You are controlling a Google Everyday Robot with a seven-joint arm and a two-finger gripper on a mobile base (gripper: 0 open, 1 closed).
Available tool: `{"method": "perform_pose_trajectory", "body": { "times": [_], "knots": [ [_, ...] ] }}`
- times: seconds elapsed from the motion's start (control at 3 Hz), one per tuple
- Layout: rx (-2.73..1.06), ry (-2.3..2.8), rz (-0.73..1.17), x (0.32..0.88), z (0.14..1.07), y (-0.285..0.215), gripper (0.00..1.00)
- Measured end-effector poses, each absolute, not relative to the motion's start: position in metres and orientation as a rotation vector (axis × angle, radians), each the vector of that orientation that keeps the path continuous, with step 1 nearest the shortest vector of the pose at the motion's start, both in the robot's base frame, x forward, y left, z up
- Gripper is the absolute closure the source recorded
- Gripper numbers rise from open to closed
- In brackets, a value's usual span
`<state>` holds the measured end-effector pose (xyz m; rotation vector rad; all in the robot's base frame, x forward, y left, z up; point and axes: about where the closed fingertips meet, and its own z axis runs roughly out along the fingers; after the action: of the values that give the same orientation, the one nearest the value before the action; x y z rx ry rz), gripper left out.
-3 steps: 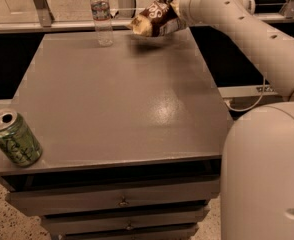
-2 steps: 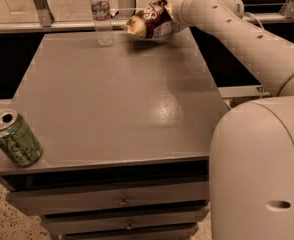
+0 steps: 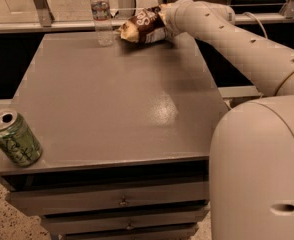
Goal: Move brown chip bag near water bottle
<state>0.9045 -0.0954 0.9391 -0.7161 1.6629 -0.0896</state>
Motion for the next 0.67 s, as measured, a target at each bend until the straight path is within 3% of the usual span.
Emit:
{"method": "perform_pose_trajectory", "body": {
  "times": [0.67],
  "knots": [
    [-0.743,1.662,-0.036,0.8878,0.9286,-0.0805,0.36]
  ]
}}
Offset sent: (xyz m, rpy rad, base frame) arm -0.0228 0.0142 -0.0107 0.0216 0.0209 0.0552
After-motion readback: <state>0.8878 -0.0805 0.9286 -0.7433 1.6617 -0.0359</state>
